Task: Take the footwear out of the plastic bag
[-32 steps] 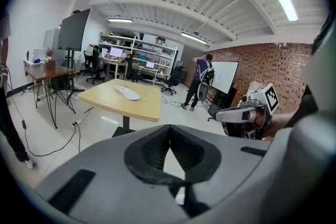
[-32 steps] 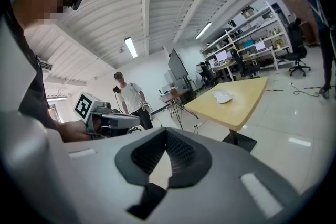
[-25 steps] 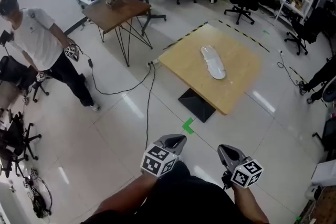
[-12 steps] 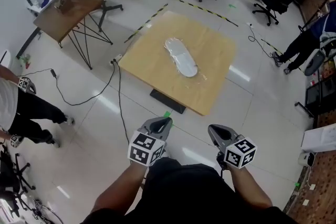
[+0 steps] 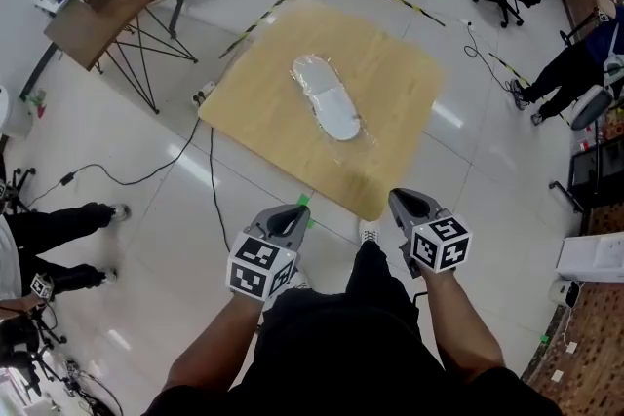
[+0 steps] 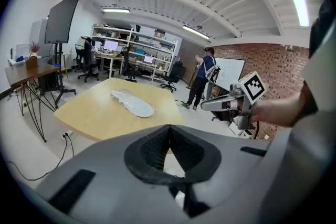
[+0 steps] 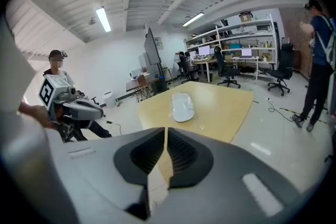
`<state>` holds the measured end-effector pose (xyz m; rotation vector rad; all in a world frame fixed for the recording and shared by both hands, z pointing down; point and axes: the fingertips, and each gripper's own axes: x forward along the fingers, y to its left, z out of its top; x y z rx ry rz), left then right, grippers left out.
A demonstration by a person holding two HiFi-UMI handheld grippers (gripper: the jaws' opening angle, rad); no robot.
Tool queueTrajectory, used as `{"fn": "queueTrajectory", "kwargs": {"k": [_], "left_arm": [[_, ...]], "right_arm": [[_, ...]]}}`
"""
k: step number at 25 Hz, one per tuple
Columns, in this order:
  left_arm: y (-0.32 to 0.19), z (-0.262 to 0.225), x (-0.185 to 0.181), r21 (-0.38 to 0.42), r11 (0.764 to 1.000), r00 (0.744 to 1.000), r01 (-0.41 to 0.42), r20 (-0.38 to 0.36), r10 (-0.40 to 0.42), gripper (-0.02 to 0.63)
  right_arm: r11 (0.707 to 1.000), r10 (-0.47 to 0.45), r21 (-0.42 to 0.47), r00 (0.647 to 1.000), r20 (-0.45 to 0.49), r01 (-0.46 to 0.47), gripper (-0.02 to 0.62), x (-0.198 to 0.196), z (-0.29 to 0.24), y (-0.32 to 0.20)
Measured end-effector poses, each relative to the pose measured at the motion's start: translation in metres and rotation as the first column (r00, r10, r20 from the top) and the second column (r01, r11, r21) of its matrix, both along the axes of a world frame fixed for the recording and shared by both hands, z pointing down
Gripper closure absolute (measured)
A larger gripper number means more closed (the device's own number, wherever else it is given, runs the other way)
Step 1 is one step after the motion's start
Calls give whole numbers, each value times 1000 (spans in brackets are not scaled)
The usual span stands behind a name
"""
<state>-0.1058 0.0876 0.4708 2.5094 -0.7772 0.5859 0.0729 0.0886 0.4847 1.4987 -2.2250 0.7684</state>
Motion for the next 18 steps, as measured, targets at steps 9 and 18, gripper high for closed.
{"fn": "queueTrajectory", "kwargs": {"k": [9,18], "left_arm": [[-71,1,42,25,985,979,173,101,-175,598],[-110,4,87,10,934,924,356,146,-354,598]], "right_arm": [[979,-68,-188,997,48,76,502,57,98,-119],[889,-277,-326,944,179,322,446,40,145,-156]]}}
